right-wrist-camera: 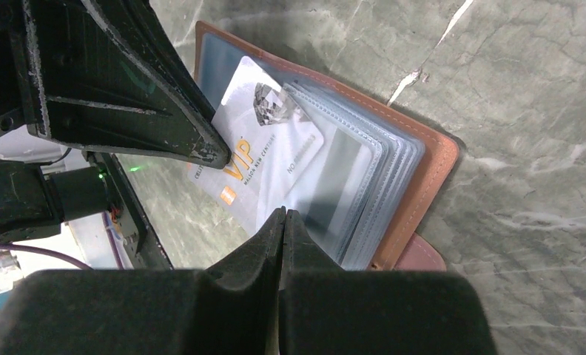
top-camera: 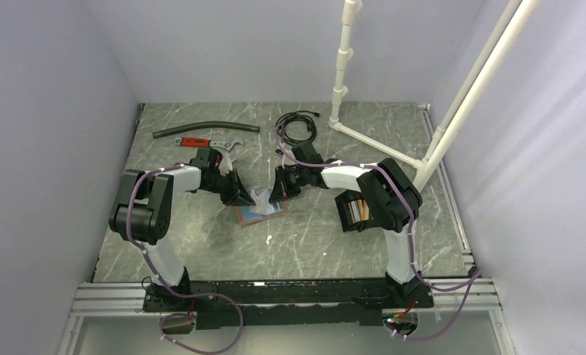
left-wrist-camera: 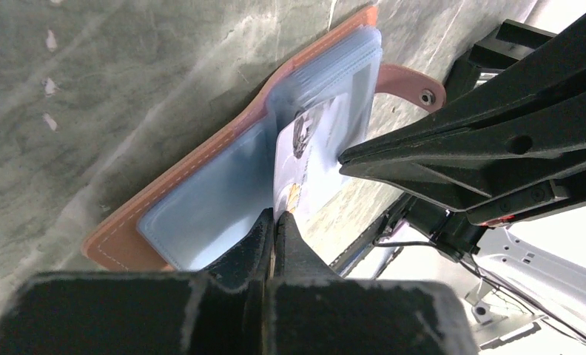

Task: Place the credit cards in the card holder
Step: Insert the credit card into the card holder.

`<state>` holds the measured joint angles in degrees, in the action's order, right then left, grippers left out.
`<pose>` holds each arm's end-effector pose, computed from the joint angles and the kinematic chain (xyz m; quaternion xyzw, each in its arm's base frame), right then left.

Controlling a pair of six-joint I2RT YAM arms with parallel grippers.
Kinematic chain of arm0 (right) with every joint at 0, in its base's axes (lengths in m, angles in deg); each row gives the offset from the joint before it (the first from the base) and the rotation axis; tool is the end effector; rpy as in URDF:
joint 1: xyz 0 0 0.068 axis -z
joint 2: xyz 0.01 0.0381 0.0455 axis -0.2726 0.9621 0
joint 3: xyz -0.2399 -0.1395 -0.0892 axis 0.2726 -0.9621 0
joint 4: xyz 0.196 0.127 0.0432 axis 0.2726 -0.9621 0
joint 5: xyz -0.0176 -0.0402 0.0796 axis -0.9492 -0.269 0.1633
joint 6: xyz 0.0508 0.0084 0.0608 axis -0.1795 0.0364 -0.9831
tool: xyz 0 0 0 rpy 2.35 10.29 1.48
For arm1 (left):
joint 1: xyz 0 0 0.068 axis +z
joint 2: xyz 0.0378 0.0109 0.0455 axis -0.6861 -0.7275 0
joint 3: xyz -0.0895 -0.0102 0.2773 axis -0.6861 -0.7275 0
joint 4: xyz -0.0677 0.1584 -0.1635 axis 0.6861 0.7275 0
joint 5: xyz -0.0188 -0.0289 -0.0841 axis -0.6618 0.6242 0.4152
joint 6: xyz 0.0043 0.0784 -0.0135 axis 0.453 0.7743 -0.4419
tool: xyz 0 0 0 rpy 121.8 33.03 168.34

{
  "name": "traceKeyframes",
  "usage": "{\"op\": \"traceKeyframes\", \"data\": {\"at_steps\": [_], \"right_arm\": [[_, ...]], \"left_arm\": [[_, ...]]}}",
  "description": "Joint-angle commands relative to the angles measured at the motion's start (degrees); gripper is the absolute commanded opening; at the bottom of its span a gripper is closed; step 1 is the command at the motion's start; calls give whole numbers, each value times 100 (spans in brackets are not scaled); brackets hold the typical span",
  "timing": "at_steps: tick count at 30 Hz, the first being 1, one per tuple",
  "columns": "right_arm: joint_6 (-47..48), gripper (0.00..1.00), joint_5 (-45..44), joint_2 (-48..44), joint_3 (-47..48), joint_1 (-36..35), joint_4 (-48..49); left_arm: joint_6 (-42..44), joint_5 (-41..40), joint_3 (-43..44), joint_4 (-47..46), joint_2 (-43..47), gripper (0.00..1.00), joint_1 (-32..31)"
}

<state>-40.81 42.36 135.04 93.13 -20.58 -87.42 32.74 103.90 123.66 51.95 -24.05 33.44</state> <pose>0.3188 0.2869 0.1532 -0.1883 0.8732 0.4312 0.1270 0.3036 -0.1004 0.1478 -0.1048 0.9086 -0.4018 0.0452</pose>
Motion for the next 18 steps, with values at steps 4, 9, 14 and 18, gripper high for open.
{"op": "traceKeyframes", "data": {"at_steps": [4,9,14,18], "right_arm": [[189,0,-282,132,-91,-6,-274],[161,0,-247,131,-135,-12,-230],[128,0,-243,120,-160,-16,-193],[77,0,-206,125,-183,-22,-145]], "left_arm": [[15,-1215,-153,-593,456,0,11],[-256,-1209,-288,-904,578,0,-50],[-585,-1011,-496,-1387,485,0,-191],[-828,-892,-693,-1741,400,0,-206]]}}
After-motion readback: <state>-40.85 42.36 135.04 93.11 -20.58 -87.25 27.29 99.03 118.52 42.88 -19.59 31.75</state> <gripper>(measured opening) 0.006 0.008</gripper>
